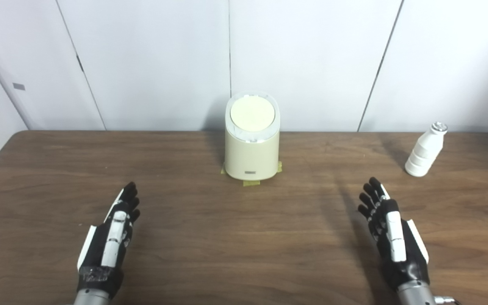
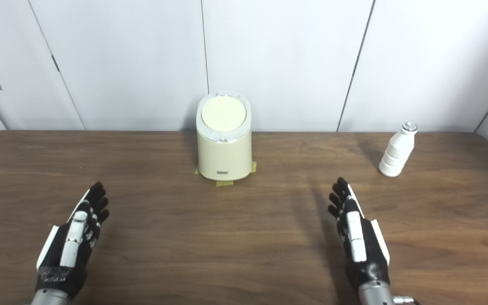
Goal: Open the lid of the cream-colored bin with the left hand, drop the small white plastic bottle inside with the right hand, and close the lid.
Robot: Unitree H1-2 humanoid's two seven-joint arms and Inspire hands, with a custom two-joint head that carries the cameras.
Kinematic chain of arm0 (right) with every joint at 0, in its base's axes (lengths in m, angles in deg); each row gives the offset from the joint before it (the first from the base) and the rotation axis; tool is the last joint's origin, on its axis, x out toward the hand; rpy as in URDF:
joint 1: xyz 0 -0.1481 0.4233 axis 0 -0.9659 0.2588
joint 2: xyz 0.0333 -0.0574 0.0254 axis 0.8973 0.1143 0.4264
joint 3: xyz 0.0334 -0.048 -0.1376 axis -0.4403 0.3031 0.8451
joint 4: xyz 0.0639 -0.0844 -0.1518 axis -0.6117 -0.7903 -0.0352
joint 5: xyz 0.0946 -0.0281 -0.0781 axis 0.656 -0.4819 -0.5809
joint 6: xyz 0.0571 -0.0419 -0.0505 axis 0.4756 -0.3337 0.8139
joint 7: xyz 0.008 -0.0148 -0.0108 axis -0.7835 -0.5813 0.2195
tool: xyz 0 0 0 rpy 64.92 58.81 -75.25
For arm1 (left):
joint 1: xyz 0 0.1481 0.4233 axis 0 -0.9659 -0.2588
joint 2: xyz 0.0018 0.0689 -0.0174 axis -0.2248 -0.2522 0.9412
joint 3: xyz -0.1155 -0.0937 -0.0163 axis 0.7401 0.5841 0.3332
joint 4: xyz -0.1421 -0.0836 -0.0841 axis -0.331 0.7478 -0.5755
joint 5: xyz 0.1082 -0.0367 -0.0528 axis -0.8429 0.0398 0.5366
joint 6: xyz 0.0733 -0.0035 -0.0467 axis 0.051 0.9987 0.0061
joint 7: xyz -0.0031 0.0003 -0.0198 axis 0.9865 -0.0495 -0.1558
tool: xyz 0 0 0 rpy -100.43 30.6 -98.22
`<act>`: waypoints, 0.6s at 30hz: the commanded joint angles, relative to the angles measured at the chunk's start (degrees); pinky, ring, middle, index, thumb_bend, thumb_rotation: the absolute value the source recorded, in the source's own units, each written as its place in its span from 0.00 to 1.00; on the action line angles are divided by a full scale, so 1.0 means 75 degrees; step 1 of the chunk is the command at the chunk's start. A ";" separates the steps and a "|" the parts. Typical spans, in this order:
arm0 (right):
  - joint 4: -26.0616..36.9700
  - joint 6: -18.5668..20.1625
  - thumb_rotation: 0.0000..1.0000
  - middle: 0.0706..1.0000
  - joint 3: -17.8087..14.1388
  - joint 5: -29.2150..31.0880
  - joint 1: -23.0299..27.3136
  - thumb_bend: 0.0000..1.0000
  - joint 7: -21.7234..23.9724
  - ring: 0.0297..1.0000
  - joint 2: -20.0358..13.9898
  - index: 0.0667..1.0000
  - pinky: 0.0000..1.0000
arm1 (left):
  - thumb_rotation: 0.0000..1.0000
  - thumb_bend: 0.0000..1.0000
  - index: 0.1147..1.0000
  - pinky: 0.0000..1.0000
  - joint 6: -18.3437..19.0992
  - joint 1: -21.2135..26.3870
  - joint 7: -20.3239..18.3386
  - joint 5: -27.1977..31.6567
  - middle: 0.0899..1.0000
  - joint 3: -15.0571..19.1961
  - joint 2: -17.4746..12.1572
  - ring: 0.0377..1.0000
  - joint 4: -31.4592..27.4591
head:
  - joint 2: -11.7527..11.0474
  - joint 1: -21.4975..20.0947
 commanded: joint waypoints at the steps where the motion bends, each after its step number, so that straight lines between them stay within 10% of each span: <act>1: 0.0221 -0.0203 1.00 0.96 0.0019 0.0065 -0.0770 0.53 0.0068 0.95 0.0048 0.97 0.94 | 0.86 0.37 1.00 1.00 -0.0119 0.0121 -0.0050 0.0051 1.00 0.0005 0.0127 1.00 -0.0277 | 0.0010 0.0000; 18: 0.0266 -0.0153 1.00 0.96 -0.0036 0.0100 -0.0815 0.53 0.0169 0.96 -0.0006 0.96 0.95 | 0.65 0.38 1.00 1.00 0.0022 0.0080 0.0042 -0.0221 0.99 -0.0104 0.0143 1.00 -0.0445 | 0.0006 0.0120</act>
